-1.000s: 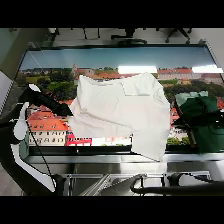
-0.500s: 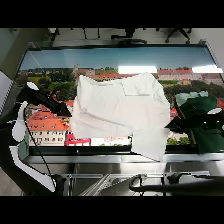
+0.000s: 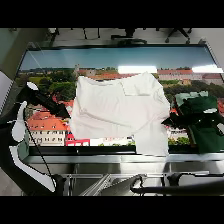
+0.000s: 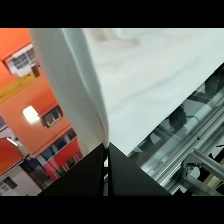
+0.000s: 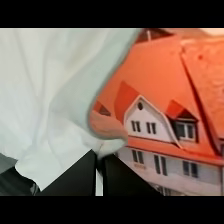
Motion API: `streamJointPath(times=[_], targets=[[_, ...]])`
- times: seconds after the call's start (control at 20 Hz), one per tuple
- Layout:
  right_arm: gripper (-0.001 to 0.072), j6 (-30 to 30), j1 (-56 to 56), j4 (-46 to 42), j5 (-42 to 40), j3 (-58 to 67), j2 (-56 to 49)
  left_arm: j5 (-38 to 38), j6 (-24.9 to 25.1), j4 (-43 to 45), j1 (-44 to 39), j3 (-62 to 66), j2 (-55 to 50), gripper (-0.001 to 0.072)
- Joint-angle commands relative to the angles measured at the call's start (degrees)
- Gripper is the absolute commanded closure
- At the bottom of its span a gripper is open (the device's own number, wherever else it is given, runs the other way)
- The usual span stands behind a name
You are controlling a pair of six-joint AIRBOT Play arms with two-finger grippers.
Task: Fold the shirts.
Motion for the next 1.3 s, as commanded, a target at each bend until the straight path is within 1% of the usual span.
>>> streamJointPath(times=[0.0,0.05,0.1,0.15,0.2,0.4,0.5,0.7,0.75,0.8,0.85,1.05,1.1,1.15,1.2,1.25], targets=[[0.0552,-0.8,0.1,1.6,1.4,0.1,0.2,3.2,-0.8,2.8,0.0,0.0,-0.1,0.0685],[0.0538,-0.8,0.1,1.6,1.4,0.1,0.2,4.2,-0.7,2.8,0.0,0.0,-0.2,0.0514],[0.0522,-0.8,0.0,1.6,1.4,0.1,0.2,5.2,-0.7,2.7,-0.5,0.0,-0.4,0.0212],[0.0419,-0.8,0.0,1.4,1.4,0.1,0.3,5.7,-0.7,2.8,-0.8,0.0,-0.6,0.0171],[0.0333,-0.8,-0.1,0.6,1.4,0.1,0.3,5.4,-0.7,2.8,-0.8,0.0,-1.1,0.0171],[0.0329,0.7,-0.1,-5.2,1.4,0.4,0.3,2.6,-1.2,2.8,-0.9,0.0,-3.7,0.0177],[0.0329,0.8,-1.0,-5.2,1.4,1.4,0.7,1.4,-1.9,2.8,-0.9,0.0,-4.5,0.0177],[0.0328,2.3,-5.2,-5.0,2.2,3.2,0.9,1.4,-2.7,2.7,-1.8,0.0,-5.3,0.0179],[0.0328,2.2,-5.4,-5.1,2.2,3.1,0.7,1.4,-2.7,2.6,-2.2,0.0,-5.3,0.0264],[0.0327,2.2,-5.3,-4.8,2.1,3.1,0.3,1.3,-2.4,2.6,-2.6,0.0,-5.3,0.0489],[0.0328,2.2,-4.7,-4.6,1.7,3.1,-0.3,1.4,-2.0,2.4,-3.3,0.0,-5.3,0.0556],[0.0332,2.0,-0.2,-4.4,1.4,3.1,-4.3,1.8,-2.0,2.9,-4.6,0.0,-5.3,0.0557],[0.0405,1.9,1.4,-4.1,1.4,3.1,-5.1,1.8,-2.0,2.9,-4.6,0.0,-5.3,0.0558],[0.0562,1.2,2.8,-3.1,1.7,3.1,-5.5,1.6,-2.1,2.9,-4.6,0.0,-5.3,0.0685],[0.0686,0.0,4.1,-1.4,2.0,3.2,-5.3,1.3,-2.5,2.8,-4.6,0.0,-5.3,0.0692],[0.0692,-1.0,4.9,0.2,2.4,3.5,-4.7,0.5,-3.0,2.4,-4.6,0.0,-5.0,0.0694]])
